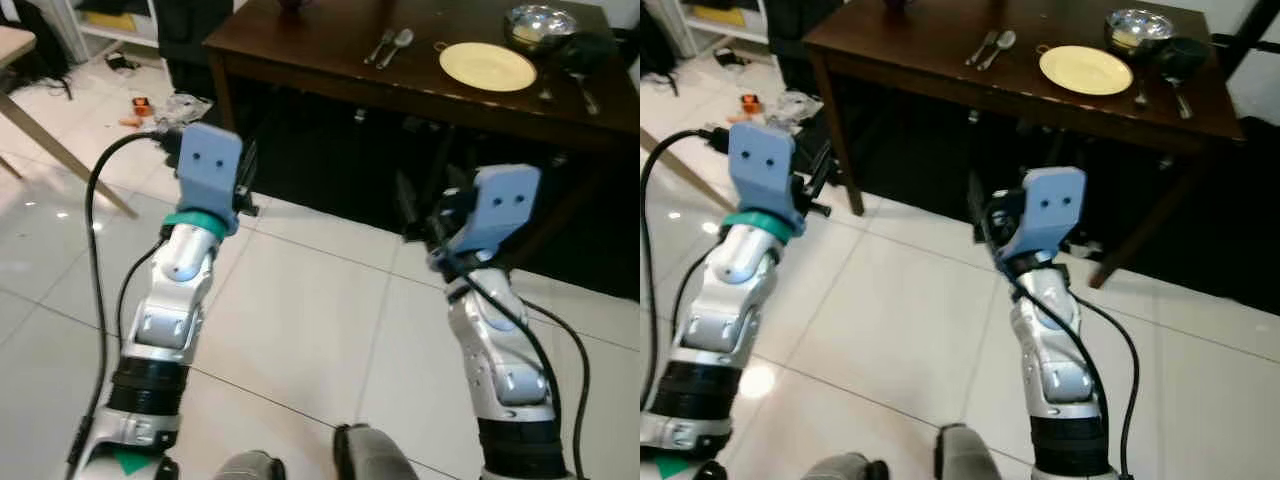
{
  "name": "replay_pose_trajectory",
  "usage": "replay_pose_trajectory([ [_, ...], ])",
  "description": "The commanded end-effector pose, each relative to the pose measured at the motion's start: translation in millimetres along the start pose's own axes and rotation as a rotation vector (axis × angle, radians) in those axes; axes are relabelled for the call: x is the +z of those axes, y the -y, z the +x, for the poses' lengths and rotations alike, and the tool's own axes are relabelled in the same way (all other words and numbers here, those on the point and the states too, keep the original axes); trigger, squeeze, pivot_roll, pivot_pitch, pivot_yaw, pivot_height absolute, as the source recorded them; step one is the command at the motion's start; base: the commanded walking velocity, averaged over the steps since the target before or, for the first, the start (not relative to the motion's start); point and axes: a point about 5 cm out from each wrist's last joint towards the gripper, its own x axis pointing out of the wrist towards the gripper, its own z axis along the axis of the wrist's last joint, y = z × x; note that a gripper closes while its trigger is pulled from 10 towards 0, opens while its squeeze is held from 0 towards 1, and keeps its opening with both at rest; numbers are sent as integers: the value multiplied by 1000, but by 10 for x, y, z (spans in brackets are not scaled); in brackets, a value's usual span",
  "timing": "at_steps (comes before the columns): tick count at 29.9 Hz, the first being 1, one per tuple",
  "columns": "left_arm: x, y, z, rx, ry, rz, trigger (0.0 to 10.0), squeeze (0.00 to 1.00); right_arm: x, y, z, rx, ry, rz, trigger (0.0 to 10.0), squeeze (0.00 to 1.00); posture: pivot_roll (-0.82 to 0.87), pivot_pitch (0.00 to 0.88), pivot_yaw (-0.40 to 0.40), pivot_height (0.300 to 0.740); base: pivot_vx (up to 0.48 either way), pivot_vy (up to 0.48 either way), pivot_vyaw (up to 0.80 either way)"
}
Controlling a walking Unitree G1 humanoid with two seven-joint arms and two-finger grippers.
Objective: Setting the table
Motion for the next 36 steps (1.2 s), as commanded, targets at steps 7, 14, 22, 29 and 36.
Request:
replay_pose_trajectory([
  [7, -23, 36, 71, -43, -13, -3, 10000, 0, -13, 128, -61, -94, -1, 22, 10000, 0, -120, 5, 97, 740, 427, 0, -752],
  [14, -28, 39, 78, -46, -13, -4, 10000, 0, -11, 140, -54, -97, 2, 21, 10000, 0, -118, 4, 91, 740, 429, 0, -800],
  [22, -36, 42, 83, -41, -10, -6, 10000, 0, 3, 108, -14, -87, 16, 15, 10000, 0, -113, 1, 89, 740, 428, 0, -700],
  [29, -34, 42, 89, -30, -7, -7, 10000, 0, 47, 32, 2, -23, 39, 35, 10000, 0, -115, 1, 89, 740, 430, 0, 0],
  [36, -47, 28, 70, 47, -9, -34, 10000, 0, 89, -181, 15, 124, 60, 40, 10000, 0, -111, 0, 78, 740, 430, 0, 0],
])
